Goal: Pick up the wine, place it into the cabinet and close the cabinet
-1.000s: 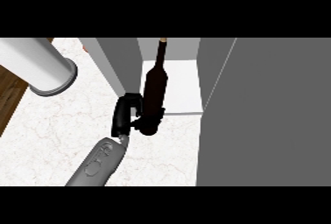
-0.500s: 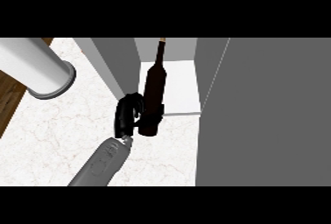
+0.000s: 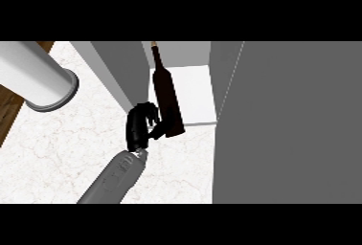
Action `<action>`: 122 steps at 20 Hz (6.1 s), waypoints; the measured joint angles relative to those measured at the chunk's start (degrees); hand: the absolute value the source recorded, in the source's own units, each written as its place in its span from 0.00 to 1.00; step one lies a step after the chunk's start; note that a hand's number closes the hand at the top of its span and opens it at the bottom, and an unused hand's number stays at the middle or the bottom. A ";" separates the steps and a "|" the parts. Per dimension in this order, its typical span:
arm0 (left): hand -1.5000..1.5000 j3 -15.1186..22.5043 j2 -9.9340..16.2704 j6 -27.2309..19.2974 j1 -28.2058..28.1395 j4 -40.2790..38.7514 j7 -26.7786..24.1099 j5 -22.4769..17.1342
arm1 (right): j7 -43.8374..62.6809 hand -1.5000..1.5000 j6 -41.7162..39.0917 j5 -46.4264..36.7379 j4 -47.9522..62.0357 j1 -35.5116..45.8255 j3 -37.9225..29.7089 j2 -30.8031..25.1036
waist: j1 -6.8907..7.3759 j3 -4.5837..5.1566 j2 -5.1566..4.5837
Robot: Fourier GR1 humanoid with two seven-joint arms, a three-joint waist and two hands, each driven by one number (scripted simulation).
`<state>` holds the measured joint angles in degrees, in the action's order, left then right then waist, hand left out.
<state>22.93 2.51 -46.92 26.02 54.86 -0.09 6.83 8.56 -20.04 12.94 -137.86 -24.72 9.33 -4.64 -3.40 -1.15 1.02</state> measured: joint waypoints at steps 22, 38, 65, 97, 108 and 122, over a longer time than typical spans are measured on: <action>1.00 0.38 -0.69 -2.56 16.60 -17.23 0.04 0.75 | -1.33 0.00 -2.79 1.68 0.66 -1.13 -0.21 -0.89 | -2.56 0.89 -1.87; 1.00 1.40 -2.47 -1.00 34.26 -36.69 1.97 -2.98 | -2.37 0.00 -4.62 3.59 1.35 -0.37 -2.22 -1.72 | -4.05 1.18 -2.87; 0.00 1.61 -2.52 -4.61 36.56 -43.34 0.79 -4.26 | -2.43 0.00 -5.33 5.67 1.60 -1.14 -2.50 -2.95 | -3.53 1.34 -3.13; 0.00 -2.46 -2.46 1.95 19.90 -12.89 -25.68 -28.21 | -0.70 0.00 -0.49 5.95 0.69 -2.55 0.65 -2.97 | 2.43 1.19 -0.88; 0.00 4.96 -0.11 4.28 5.40 11.52 -19.37 -26.21 | 0.95 0.00 3.53 4.70 0.33 -0.55 2.56 -2.64 | 3.74 1.17 -0.55; 0.00 9.04 15.13 9.46 -17.69 43.26 -13.44 -24.75 | 3.26 0.00 5.81 3.01 -0.20 1.90 1.67 -5.38 | 3.68 1.17 -0.70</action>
<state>31.97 17.64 -37.46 8.32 98.12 -13.53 -17.93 11.82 -14.23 15.95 -138.06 -22.82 11.01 -10.03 0.28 0.02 0.32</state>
